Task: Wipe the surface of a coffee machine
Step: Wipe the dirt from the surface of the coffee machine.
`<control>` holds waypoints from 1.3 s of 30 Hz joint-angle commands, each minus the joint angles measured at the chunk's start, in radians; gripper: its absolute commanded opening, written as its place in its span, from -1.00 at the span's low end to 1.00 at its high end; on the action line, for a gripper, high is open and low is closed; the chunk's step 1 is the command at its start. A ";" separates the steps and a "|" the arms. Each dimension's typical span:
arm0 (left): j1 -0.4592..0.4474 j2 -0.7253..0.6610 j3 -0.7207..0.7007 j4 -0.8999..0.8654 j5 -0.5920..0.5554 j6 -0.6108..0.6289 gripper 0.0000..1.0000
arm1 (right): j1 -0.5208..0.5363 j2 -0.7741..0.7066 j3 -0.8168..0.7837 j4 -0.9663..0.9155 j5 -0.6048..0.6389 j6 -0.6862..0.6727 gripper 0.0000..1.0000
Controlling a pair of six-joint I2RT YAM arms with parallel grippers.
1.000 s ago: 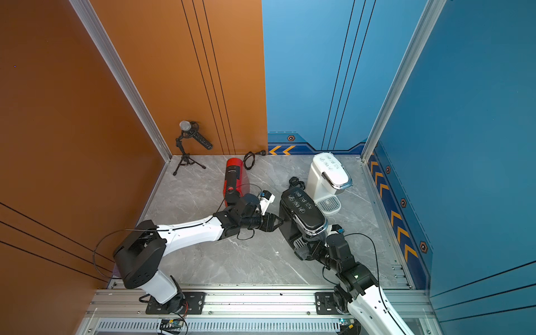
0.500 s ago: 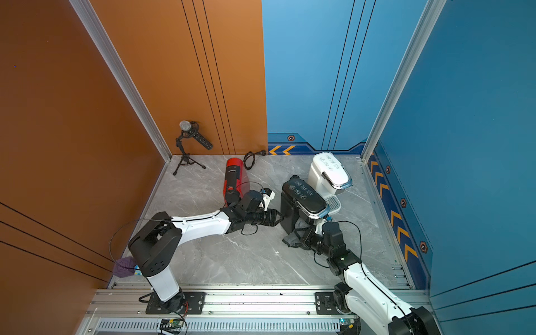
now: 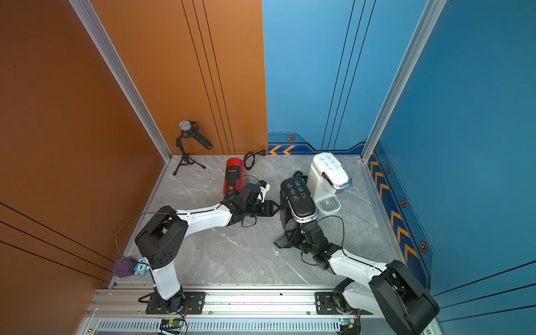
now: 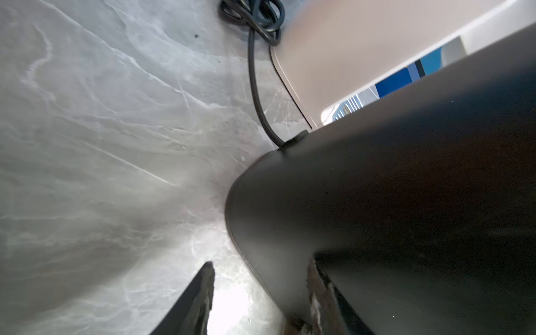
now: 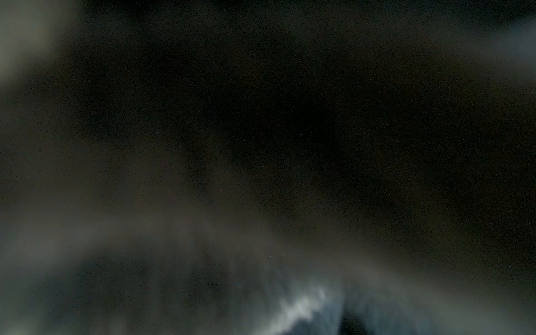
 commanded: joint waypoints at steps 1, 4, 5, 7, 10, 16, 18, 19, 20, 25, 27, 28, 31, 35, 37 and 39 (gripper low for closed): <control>-0.006 -0.009 0.040 0.087 0.005 -0.006 0.06 | 0.033 0.103 0.089 0.090 0.080 -0.070 -0.99; 0.012 -0.046 0.005 0.088 -0.006 -0.006 0.06 | 0.028 0.087 0.094 0.033 0.123 -0.077 -0.99; 0.016 -0.059 -0.009 0.087 -0.012 -0.006 0.06 | 0.018 0.061 0.085 0.004 0.135 -0.080 -0.99; 0.023 -0.078 -0.028 0.087 -0.018 -0.002 0.05 | -0.009 0.005 0.066 -0.062 0.148 -0.091 -0.99; 0.016 -0.095 -0.040 0.088 -0.022 0.004 0.05 | -0.069 -0.071 0.027 -0.141 0.136 -0.100 -0.98; -0.010 -0.135 -0.038 0.088 -0.045 0.028 0.04 | -0.183 -0.201 -0.040 -0.264 0.110 -0.107 -0.98; -0.010 -0.142 -0.036 0.086 -0.048 0.034 0.03 | -0.229 -0.243 -0.065 -0.241 0.070 -0.109 -0.98; -0.011 -0.145 -0.038 0.086 -0.048 0.035 0.03 | -0.250 -0.251 -0.066 -0.239 0.049 -0.115 -0.98; -0.011 -0.145 -0.036 0.087 -0.048 0.032 0.03 | -0.273 -0.258 -0.068 -0.232 0.025 -0.122 -0.98; -0.014 -0.152 -0.043 0.086 -0.047 0.034 0.02 | -0.382 -0.216 -0.096 -0.041 -0.145 -0.108 -0.98; -0.014 -0.158 -0.049 0.086 -0.052 0.034 0.02 | -0.422 -0.175 -0.108 0.074 -0.214 -0.074 -0.99; -0.014 -0.161 -0.053 0.086 -0.056 0.035 0.02 | -0.436 -0.151 -0.107 0.137 -0.254 -0.059 -0.99; -0.014 -0.167 -0.061 0.086 -0.057 0.035 0.02 | -0.441 -0.124 -0.085 0.231 -0.313 -0.031 -0.99; -0.014 -0.185 -0.073 0.086 -0.065 0.039 0.02 | -0.442 -0.141 -0.041 0.133 -0.277 -0.069 -1.00; -0.014 -0.193 -0.079 0.085 -0.070 0.042 0.01 | -0.443 -0.136 -0.057 0.173 -0.254 -0.063 -1.00; -0.014 -0.203 -0.081 0.085 -0.073 0.047 0.01 | -0.441 -0.132 -0.071 0.249 -0.264 -0.046 -1.00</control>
